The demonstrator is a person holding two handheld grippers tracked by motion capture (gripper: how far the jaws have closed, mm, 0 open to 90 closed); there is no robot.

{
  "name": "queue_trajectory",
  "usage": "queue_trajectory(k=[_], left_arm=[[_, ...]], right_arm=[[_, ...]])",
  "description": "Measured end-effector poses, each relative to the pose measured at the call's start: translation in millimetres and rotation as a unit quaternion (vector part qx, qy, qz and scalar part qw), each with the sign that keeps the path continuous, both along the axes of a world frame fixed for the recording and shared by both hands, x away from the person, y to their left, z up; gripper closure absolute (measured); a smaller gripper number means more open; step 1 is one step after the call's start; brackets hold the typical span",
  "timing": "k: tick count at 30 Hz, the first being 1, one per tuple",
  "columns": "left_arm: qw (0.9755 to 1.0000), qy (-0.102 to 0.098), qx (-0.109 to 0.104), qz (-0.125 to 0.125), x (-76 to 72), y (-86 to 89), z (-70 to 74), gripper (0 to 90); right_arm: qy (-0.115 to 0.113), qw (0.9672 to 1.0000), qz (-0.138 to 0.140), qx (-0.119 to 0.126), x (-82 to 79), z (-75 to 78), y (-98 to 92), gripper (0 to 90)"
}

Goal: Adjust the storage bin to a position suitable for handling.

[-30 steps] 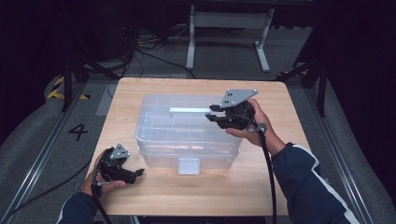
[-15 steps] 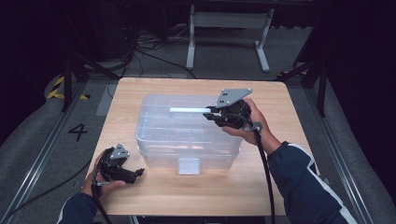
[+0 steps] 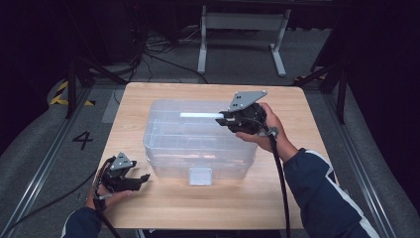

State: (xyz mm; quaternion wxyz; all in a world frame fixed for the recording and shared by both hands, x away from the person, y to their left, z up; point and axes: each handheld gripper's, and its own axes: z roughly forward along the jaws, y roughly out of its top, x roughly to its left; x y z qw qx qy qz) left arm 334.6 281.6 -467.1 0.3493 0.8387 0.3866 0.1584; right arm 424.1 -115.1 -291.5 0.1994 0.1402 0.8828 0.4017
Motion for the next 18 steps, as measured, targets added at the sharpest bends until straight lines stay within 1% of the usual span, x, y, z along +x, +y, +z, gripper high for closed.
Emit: queue_trajectory(k=[1,2,3,4,5,6,7,8,9,10,11,12,13,14,15,18], left_arm=[[1.0,-0.006,-0.001,0.002,-1.1,0.2,1.3,30.4],[0.9999,-0.011,-0.004,0.008,-4.1,0.4,4.4,33.6],[0.9998,-0.017,0.002,0.008,-5.6,1.0,7.3,33.6],[0.9996,-0.024,-0.001,0.016,-9.1,1.0,11.8,34.9],[0.9993,-0.034,-0.001,0.016,-10.9,2.0,16.1,36.5],[0.9991,-0.037,-0.007,0.02,-13.2,1.9,18.8,38.0],[0.9986,-0.049,-0.008,0.021,-16.8,2.5,26.4,40.6],[0.9986,-0.049,-0.008,0.021,-16.8,2.5,26.4,41.4],[0.9982,-0.054,-0.011,0.025,-19.0,1.5,30.3,43.3],[0.9976,-0.064,-0.006,0.023,-21.6,0.7,36.8,44.9],[0.9976,-0.064,-0.006,0.023,-21.6,0.7,36.8,45.9],[0.997,-0.076,-0.012,0.014,-24.7,-0.9,44.2,46.2],[0.9966,-0.079,-0.016,0.015,-26.2,-2.7,47.8,46.7],[0.9966,-0.079,-0.016,0.015,-26.2,-2.7,47.8,48.0],[0.9958,-0.089,-0.018,0.014,-27.1,-4.3,52.9,48.0],[0.9949,-0.096,-0.03,0.01,-27.9,-7.3,62.4,51.1]], right_arm=[[0.001,1.0,0.0,0.0,0.9,1.0,0.1,74.8],[0.004,1.0,-0.001,0.0,2.5,2.8,0.5,74.7],[0.004,1.0,-0.001,0.0,2.5,2.8,0.5,74.7],[0.005,1.0,0.0,-0.001,3.2,3.6,0.6,74.7],[0.007,1.0,0.0,-0.004,4.3,4.9,0.6,74.7],[0.01,0.9999,0.001,-0.005,5.3,5.9,0.8,74.7],[0.014,0.9999,0.002,-0.006,7.4,7.9,0.9,74.6],[0.014,0.9999,0.002,-0.006,7.4,7.9,0.9,74.6],[0.018,0.9998,0.003,-0.004,10.5,10.2,0.5,74.4],[0.019,0.9998,0.003,-0.003,11.2,10.9,0.5,74.3],[0.019,0.9998,0.003,-0.003,11.2,10.9,0.5,74.3],[0.021,0.9998,0.003,-0.004,12.5,12.3,0.7,74.2],[0.021,0.9998,0.003,-0.004,13.0,12.7,0.7,74.1],[0.021,0.9998,0.003,-0.004,13.0,12.7,0.7,74.1],[0.021,0.9998,0.003,-0.003,13.4,13.0,0.6,74.0],[0.022,0.9998,-0.001,-0.001,15.1,14.9,0.7,73.6]])
